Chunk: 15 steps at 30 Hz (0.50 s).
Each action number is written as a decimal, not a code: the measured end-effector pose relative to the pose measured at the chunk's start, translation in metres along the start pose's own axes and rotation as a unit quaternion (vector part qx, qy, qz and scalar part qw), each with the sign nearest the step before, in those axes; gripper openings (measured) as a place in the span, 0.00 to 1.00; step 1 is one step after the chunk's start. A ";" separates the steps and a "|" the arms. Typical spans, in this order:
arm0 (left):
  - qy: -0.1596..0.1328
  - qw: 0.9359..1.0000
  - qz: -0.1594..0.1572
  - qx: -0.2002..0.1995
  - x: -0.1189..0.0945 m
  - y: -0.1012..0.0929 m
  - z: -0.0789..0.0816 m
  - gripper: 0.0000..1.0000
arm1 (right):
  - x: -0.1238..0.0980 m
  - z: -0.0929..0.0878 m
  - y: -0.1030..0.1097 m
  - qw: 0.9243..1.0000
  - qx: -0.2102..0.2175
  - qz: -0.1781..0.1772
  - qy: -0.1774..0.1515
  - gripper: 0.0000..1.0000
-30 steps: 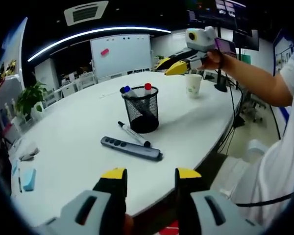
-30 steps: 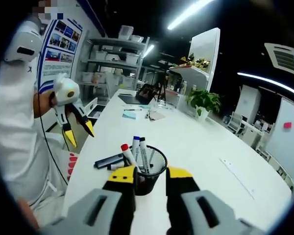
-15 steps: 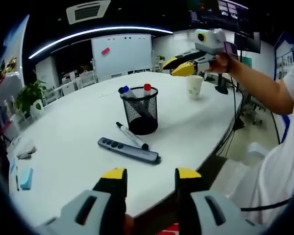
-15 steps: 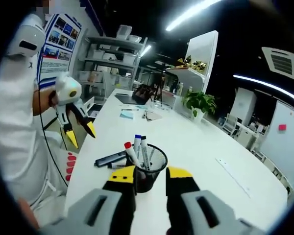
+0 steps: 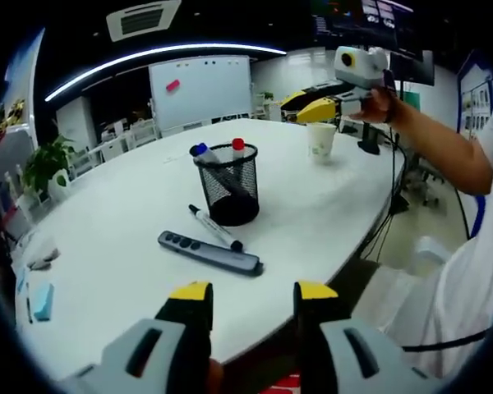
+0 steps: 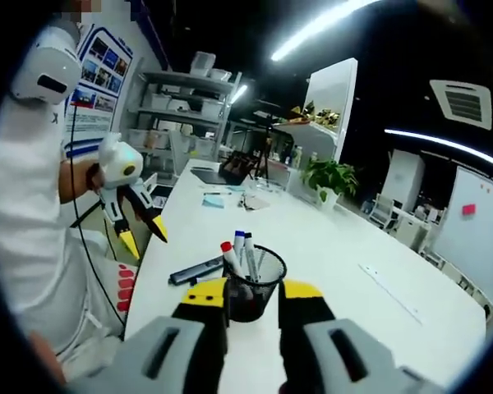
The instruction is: Place the scattered laser pointers and whiteboard markers into the pen holder and stack the scattered paper cups together
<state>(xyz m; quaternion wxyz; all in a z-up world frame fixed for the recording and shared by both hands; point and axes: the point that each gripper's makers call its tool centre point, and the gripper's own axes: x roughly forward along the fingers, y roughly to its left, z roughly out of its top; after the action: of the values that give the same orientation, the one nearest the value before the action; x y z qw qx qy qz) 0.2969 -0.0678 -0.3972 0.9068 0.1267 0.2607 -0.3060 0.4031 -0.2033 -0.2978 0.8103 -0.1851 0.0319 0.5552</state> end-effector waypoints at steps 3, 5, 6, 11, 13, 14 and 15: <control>-0.001 1.000 -0.001 0.003 0.000 -0.003 0.002 0.40 | -0.002 -0.002 0.000 1.000 0.005 -0.007 -0.002 0.23; -0.003 1.000 -0.001 0.005 0.000 -0.003 0.004 0.40 | -0.004 -0.005 0.001 1.000 0.009 -0.010 -0.003 0.23; -0.003 1.000 0.000 0.005 0.000 -0.003 0.004 0.40 | -0.004 -0.006 0.000 1.000 0.012 -0.011 -0.003 0.23; -0.004 1.000 -0.002 0.011 0.000 -0.005 0.007 0.40 | -0.008 -0.011 -0.001 0.999 0.028 -0.021 -0.005 0.23; -0.004 1.000 -0.001 0.012 0.000 -0.005 0.007 0.40 | -0.010 -0.013 -0.001 0.999 0.031 -0.025 -0.006 0.23; -0.005 1.000 -0.001 0.011 0.000 -0.004 0.007 0.40 | -0.011 -0.013 -0.003 0.999 0.029 -0.034 -0.008 0.23; -0.005 1.000 0.000 0.010 0.000 -0.003 0.007 0.40 | -0.013 -0.013 -0.004 0.999 0.031 -0.038 -0.011 0.23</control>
<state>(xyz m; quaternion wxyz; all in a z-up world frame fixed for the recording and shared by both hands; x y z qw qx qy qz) 0.2980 -0.0733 -0.3917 0.9068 0.1345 0.2527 -0.3096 0.4040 -0.2202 -0.3057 0.8362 -0.1550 0.0330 0.5251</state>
